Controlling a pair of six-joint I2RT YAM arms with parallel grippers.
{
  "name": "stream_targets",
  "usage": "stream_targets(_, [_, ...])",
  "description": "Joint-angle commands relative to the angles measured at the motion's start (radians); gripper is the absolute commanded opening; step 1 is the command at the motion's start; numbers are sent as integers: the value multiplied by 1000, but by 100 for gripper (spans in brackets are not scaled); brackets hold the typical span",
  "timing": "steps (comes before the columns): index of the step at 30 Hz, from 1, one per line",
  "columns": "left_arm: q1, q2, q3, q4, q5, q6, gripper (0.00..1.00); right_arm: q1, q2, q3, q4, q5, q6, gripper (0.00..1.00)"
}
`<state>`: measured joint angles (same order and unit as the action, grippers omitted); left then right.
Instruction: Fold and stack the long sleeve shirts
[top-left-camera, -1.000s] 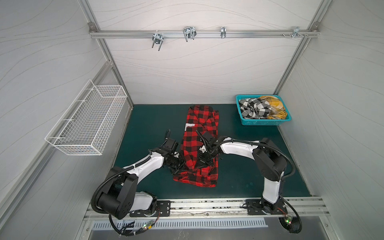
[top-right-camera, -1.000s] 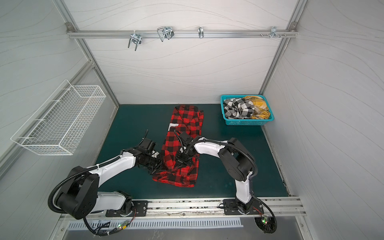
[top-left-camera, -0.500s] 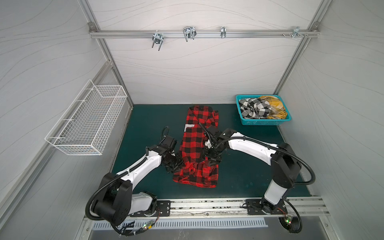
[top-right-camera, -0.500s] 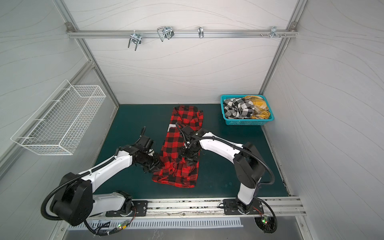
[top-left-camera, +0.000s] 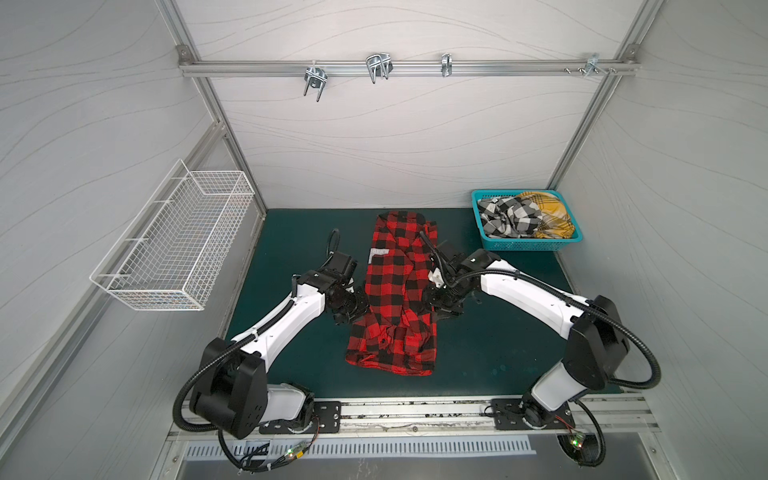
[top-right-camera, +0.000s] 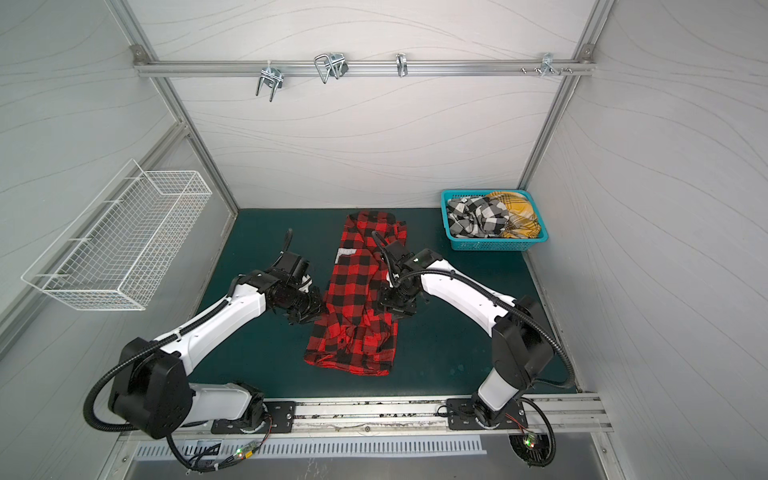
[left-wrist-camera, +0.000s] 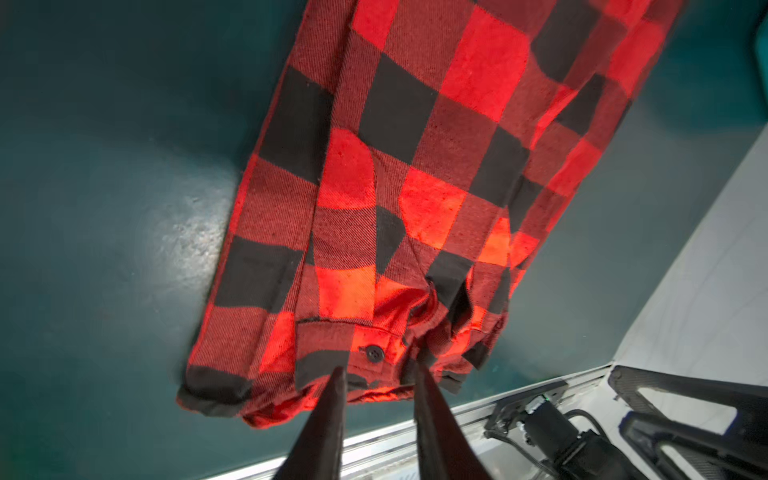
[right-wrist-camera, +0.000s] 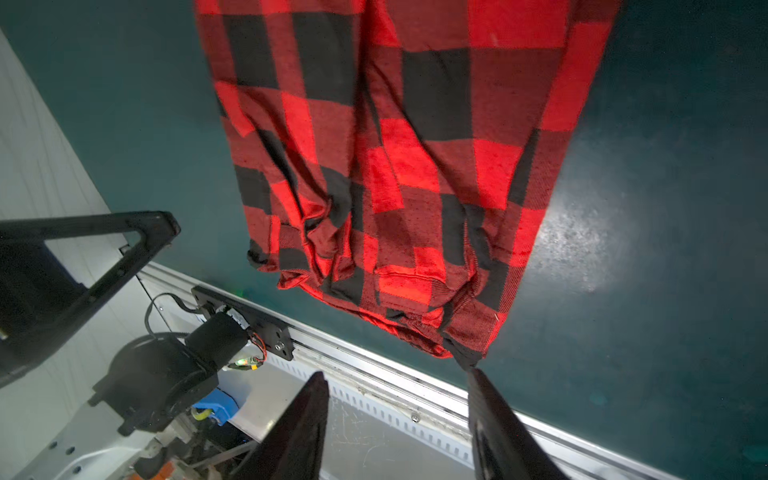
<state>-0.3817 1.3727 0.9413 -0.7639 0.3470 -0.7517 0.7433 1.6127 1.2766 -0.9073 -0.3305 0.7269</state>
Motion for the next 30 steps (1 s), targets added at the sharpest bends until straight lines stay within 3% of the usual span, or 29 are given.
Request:
stream_targets(1, [-21,49,51,20,14,25,26,-7,50,-27,25,-25,-31,44])
stream_targets(5, [-40,99,34,53,16,25,23,-5,111,-72,76,-38,-37,33])
stream_targets(10, [-50,146,-34,96,18,29,21,22,179,-109,137,-58,-29,28])
stream_targets(17, [-57,146,-117,106,5,35,19,88,250,-91,114,0,-32,27])
stream_targets(25, [-62,108,-62,63,2,33,20,87,183,-18,-14,107,-70,50])
stream_targets(30, [-71,63,-7,30,1,27,21,105,138,-12,-8,87,-65,45])
